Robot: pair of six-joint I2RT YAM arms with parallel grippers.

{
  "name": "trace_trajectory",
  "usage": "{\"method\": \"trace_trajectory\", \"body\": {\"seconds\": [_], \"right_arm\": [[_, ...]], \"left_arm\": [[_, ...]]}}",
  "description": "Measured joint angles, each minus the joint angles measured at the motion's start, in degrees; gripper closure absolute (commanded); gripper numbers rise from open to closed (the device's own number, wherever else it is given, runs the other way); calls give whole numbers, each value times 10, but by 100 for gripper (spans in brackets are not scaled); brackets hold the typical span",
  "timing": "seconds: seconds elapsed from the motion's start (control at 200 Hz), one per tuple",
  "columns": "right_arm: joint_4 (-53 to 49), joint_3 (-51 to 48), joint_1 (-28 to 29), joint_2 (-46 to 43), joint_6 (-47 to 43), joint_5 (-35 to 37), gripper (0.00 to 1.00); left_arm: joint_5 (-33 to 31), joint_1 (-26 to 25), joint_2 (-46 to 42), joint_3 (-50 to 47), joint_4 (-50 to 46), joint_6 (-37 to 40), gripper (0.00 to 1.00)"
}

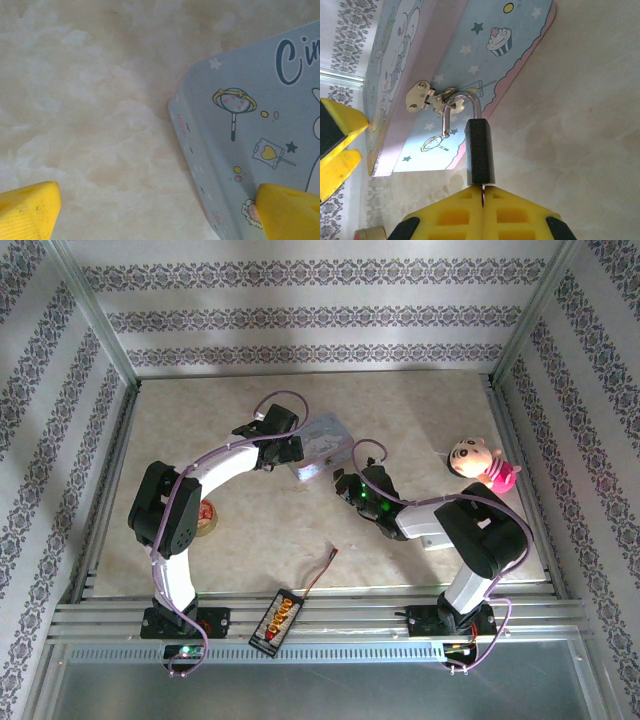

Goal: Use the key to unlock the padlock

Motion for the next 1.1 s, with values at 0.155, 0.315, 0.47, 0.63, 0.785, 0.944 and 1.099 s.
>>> {"method": "trace_trajectory", "body": {"seconds": [0.155,0.315,0.47,0.63,0.785,0.944,1.099], "right_arm": [[6,0,3,0,8,9,100],[9,0,4,0,14,16,100],[13,0,4,1,16,23,100],[26,0,4,10,24,25,100],[36,0,4,19,29,25,100],[39,0,4,22,30,27,100],[45,0,4,23,30,27,100]], "left_arm": [[0,0,0,0,0,0,1],[0,0,0,0,0,0,1],[0,0,0,0,0,0,1],[0,0,0,0,0,0,1],[0,0,0,0,0,0,0],[2,0,0,0,0,0,3],[2,0,0,0,0,0,4]]}}
